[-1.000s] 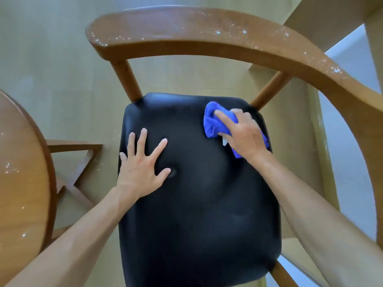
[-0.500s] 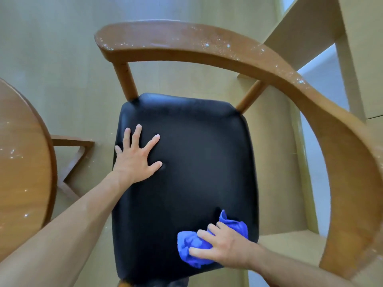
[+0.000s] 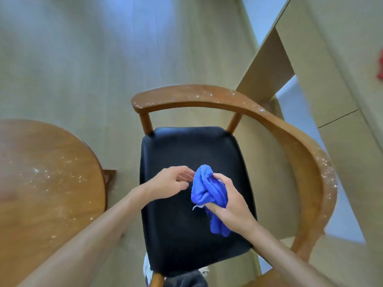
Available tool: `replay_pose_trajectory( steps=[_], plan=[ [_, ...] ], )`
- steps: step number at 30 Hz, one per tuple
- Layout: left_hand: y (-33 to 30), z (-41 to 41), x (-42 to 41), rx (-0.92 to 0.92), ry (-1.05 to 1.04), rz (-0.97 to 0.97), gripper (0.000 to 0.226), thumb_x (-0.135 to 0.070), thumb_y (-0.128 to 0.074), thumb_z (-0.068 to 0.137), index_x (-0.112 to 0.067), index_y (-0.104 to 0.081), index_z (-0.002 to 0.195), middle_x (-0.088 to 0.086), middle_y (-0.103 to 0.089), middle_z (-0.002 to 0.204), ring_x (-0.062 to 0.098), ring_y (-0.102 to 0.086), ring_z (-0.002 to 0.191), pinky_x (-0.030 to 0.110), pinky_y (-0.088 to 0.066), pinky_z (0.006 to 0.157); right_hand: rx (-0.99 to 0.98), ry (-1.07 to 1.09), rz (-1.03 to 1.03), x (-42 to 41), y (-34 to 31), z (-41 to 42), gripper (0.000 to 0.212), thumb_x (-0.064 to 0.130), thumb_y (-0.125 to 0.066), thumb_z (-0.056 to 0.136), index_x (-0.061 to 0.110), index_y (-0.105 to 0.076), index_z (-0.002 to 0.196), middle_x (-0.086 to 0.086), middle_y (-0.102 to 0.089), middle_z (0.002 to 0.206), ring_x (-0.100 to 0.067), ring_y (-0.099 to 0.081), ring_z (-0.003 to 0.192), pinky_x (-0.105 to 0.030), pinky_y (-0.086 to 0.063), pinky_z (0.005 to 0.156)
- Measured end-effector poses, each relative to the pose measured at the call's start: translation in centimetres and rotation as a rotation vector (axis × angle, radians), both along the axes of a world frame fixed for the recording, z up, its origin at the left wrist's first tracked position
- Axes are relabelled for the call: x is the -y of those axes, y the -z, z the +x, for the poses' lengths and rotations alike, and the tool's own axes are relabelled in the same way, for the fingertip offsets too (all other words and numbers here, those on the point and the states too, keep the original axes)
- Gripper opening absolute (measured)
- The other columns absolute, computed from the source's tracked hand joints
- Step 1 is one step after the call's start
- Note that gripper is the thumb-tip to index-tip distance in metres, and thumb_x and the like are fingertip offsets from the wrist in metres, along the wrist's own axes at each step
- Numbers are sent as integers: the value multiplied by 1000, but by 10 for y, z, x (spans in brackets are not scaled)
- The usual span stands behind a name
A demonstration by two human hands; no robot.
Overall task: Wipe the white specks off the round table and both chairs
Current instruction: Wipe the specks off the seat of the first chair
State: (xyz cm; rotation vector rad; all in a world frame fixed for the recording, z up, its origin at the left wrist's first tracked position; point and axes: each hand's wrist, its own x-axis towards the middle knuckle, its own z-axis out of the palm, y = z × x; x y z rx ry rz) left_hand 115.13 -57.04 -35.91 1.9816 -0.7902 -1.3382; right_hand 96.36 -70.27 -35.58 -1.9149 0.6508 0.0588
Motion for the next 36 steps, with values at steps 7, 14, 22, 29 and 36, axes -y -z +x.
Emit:
replay_pose_trajectory(
  steps=[7,14,22,29,36],
  plan=[
    [-161,-3,1,-243,-67,-230,35,-32,-64,80,-24,-61,115,-1,-69,110,13,-65,105,37,-52,96,95,187,22,-25,-132,4,58,19,-80,75,44,-44,113,14,-58,117,3,-57,105,-12,-45,82],
    [-270,-32,-1,238,57,-338,43,-12,-66,83,-26,-52,121,-11,-60,104,5,-60,95,19,-53,83,295,277,303,-55,-237,1,51,13,-72,81,24,-47,124,2,-65,114,-13,-65,102,-27,-54,89],
    [-342,-4,-14,649,506,-271,35,-1,-47,80,-27,-61,98,-15,-59,83,-2,-52,76,16,-36,67,270,272,-91,-27,-310,-25,12,6,-62,93,17,-63,98,6,-68,90,-4,-62,80,-16,-46,70],
    [-373,-12,-16,816,473,-279,23,-6,-39,91,-26,-50,95,-5,-58,81,12,-55,75,23,-43,65,293,234,-219,-4,-353,-30,17,5,-67,87,20,-60,87,4,-69,86,-14,-67,83,-26,-53,70],
    [-396,-61,-14,882,333,-248,9,-21,-35,95,-18,-43,94,4,-58,85,24,-55,73,38,-47,65,322,309,-268,-3,-373,-44,16,13,-68,83,9,-52,84,-11,-64,79,-30,-63,75,-44,-55,66]
  ],
)
